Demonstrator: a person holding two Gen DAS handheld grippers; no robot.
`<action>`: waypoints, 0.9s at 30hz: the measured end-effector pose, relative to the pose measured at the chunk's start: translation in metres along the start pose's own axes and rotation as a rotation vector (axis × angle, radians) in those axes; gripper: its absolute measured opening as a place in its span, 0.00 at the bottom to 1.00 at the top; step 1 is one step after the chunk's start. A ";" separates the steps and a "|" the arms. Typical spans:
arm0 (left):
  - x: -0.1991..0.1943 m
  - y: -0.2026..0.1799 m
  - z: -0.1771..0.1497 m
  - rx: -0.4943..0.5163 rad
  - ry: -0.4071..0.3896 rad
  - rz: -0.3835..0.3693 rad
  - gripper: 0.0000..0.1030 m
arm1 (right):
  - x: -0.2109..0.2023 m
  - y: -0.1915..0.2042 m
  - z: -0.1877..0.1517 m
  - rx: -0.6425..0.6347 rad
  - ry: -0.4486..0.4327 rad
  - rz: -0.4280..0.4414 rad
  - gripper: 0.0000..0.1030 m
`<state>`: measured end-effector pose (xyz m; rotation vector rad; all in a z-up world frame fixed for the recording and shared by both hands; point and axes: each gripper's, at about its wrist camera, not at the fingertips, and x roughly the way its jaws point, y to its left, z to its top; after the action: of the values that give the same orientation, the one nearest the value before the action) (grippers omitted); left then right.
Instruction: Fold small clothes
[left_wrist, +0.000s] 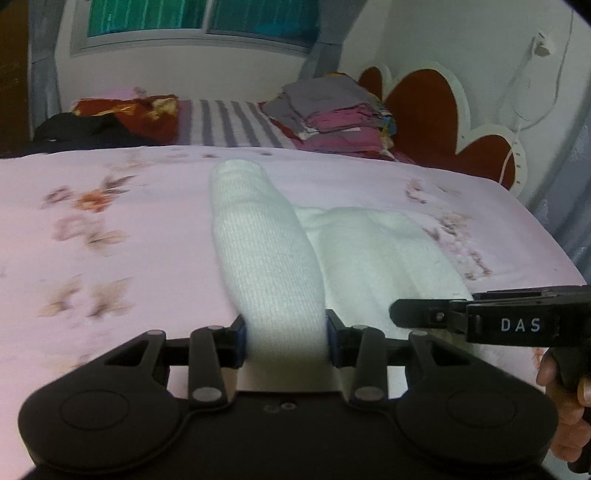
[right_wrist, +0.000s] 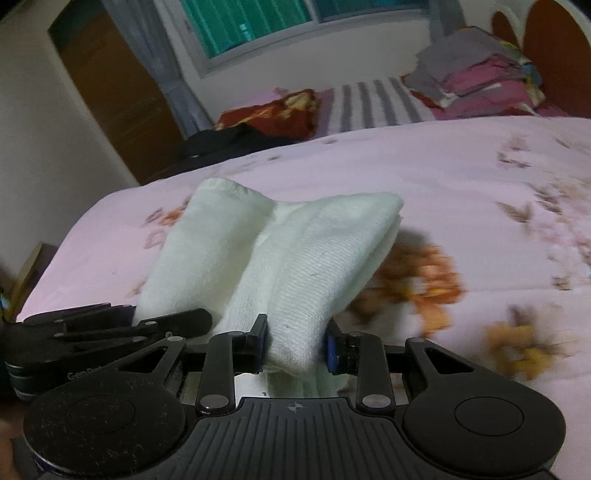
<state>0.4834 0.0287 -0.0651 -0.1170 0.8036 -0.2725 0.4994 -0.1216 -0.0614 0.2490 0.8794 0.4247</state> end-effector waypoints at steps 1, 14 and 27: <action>-0.006 0.011 -0.002 -0.004 -0.002 0.005 0.37 | 0.004 0.010 -0.001 -0.006 0.003 0.006 0.29; -0.046 0.136 -0.037 -0.120 0.043 0.046 0.37 | 0.083 0.139 -0.029 -0.064 0.080 0.083 0.29; -0.030 0.176 -0.065 -0.213 0.016 0.009 0.77 | 0.123 0.107 -0.048 0.108 0.137 0.107 0.29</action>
<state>0.4511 0.2062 -0.1258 -0.3113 0.8470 -0.1788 0.5029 0.0315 -0.1349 0.3711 1.0279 0.4986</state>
